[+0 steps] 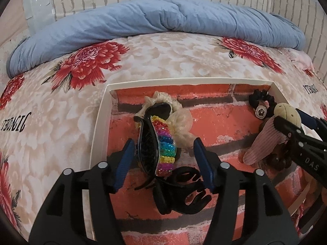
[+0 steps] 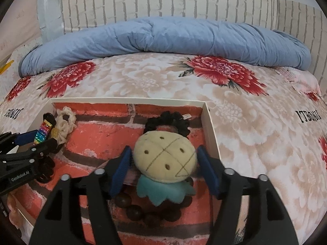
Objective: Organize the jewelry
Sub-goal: 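Withdraw both tools from the tray toward the orange scrunchie and black hair tie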
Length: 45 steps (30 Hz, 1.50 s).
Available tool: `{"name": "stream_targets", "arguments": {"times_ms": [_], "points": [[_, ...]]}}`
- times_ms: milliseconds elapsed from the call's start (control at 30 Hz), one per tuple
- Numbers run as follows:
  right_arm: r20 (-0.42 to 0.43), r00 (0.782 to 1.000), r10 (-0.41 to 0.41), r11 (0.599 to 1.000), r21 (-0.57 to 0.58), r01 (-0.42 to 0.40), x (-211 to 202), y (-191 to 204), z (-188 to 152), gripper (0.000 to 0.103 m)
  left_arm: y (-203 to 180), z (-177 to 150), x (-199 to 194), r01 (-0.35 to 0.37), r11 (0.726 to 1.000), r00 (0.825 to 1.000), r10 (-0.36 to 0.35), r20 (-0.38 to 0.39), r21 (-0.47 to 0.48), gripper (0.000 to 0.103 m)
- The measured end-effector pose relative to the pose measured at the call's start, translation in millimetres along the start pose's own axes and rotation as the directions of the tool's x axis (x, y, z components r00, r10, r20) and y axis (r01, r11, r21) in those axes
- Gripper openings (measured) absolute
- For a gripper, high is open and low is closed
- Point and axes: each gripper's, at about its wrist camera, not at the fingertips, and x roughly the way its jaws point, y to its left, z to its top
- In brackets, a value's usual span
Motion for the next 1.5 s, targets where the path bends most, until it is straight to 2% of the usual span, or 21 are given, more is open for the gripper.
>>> {"name": "stream_targets", "arguments": {"times_ms": [233, 333, 400, 433, 600, 700, 867, 1067, 1367, 1500], "points": [[0.025, 1.000, 0.001, 1.000, -0.002, -0.001, -10, 1, 1, 0.084, -5, 1, -20, 0.011, 1.000, 0.998, -0.012, 0.065, 0.005, 0.087], [0.059, 0.998, -0.003, 1.000, 0.008, 0.003, -20, -2, 3, 0.086, -12, 1, -32, -0.006, 1.000, 0.994, 0.004, 0.109, 0.026, 0.093], [0.089, 0.996, 0.000, 1.000, 0.021, -0.001, -26, -5, 4, 0.093, -15, 1, -39, -0.018, 0.999, 0.990, 0.013, 0.137, 0.036, 0.096], [0.111, 0.994, -0.003, 1.000, 0.029, 0.000, -31, -8, 4, 0.094, -16, 0, -44, -0.023, 0.999, 0.987, 0.017, 0.161, 0.038, 0.097], [0.136, 0.990, -0.022, 0.999, 0.051, 0.016, -44, -16, 1, 0.094, -15, -6, -64, -0.015, 0.999, 0.979, 0.008, 0.202, 0.034, 0.098], [0.126, 0.992, -0.031, 0.997, 0.073, 0.022, -53, -21, -5, 0.094, -12, -13, -78, -0.018, 1.000, 0.980, 0.016, 0.199, 0.009, 0.098], [0.137, 0.990, -0.012, 0.997, 0.082, 0.001, -87, -20, -17, 0.094, -3, -32, -111, -0.028, 1.000, 0.977, 0.028, 0.210, -0.003, 0.098], [0.128, 0.992, -0.019, 0.999, 0.029, 0.015, -137, 0, -48, 0.094, 32, -69, -163, -0.044, 0.997, 0.978, 0.055, 0.203, -0.058, 0.098], [0.080, 0.996, -0.023, 0.999, -0.020, 0.025, -190, 34, -92, 0.094, 95, -130, -237, -0.172, 0.981, 0.965, 0.185, 0.185, -0.084, 0.098], [0.062, 0.998, -0.025, 0.999, -0.035, 0.027, -203, 48, -108, 0.094, 126, -156, -257, -0.189, 0.975, 0.965, 0.207, 0.164, -0.120, 0.098]]}}
